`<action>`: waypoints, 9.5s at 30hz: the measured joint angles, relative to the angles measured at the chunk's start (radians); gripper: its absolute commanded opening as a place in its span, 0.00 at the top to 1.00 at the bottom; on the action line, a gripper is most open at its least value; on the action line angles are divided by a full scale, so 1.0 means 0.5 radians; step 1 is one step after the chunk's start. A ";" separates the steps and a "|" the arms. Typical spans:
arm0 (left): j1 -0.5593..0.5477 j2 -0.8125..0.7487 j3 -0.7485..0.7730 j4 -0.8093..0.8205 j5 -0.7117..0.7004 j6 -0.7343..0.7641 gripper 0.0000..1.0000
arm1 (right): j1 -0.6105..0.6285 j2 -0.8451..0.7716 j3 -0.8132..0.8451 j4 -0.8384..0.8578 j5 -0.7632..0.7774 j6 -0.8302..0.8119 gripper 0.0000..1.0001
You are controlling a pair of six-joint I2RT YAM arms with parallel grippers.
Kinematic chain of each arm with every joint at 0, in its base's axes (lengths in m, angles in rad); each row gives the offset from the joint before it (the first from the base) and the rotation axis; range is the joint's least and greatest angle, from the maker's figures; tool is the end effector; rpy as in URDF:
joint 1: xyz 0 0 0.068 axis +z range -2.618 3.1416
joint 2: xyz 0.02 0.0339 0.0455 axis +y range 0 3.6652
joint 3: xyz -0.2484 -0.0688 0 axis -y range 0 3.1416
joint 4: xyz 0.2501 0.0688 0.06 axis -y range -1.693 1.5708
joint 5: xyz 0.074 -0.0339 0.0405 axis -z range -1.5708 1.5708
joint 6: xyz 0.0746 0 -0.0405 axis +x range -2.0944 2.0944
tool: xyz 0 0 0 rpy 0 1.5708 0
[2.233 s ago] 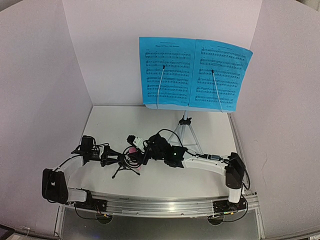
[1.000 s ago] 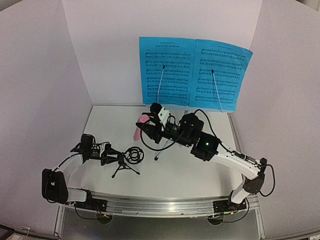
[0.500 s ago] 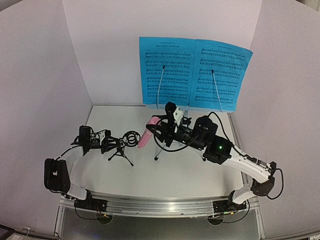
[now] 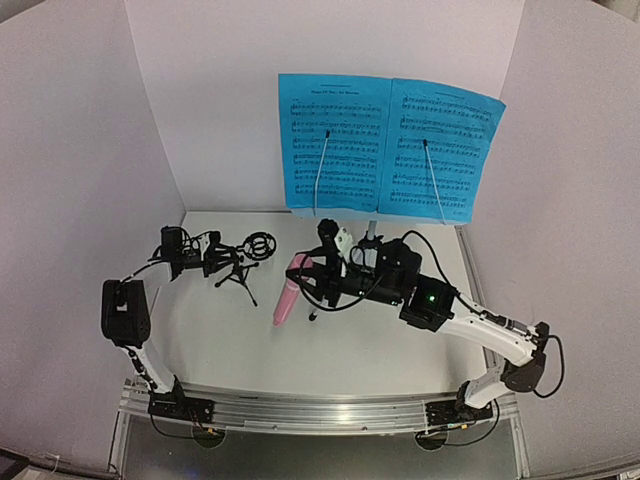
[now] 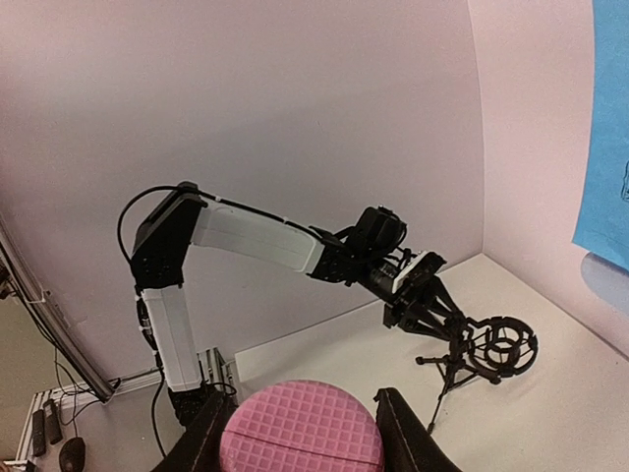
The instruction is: Pack up the instrument practice props
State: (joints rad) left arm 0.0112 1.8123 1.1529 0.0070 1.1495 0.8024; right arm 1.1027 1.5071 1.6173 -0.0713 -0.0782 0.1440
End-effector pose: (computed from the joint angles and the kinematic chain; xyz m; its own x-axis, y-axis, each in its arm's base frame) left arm 0.3976 -0.0636 0.1854 0.0962 0.2951 -0.9506 0.9372 0.2947 0.1863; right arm 0.1728 0.3546 0.4543 -0.1154 0.0889 -0.9893 -0.9179 0.3712 0.1404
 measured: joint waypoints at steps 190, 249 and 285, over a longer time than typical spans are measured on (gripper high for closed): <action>-0.029 -0.067 1.886 -1.792 -1.260 -1.372 0.34 | 0.151 0.229 0.504 -0.419 0.160 0.113 0.17; -0.865 0.115 2.693 -1.217 -0.733 -1.940 0.23 | -0.133 0.872 1.178 0.318 1.571 -0.305 0.97; -0.679 -0.020 2.621 -1.645 -1.047 -1.783 1.00 | -0.141 0.776 0.981 0.469 1.560 -0.311 0.91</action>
State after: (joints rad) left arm -0.3284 1.8025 2.4633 -0.8157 0.6261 -0.0891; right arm 1.0325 1.8951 2.1080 0.1631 0.7019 -0.0116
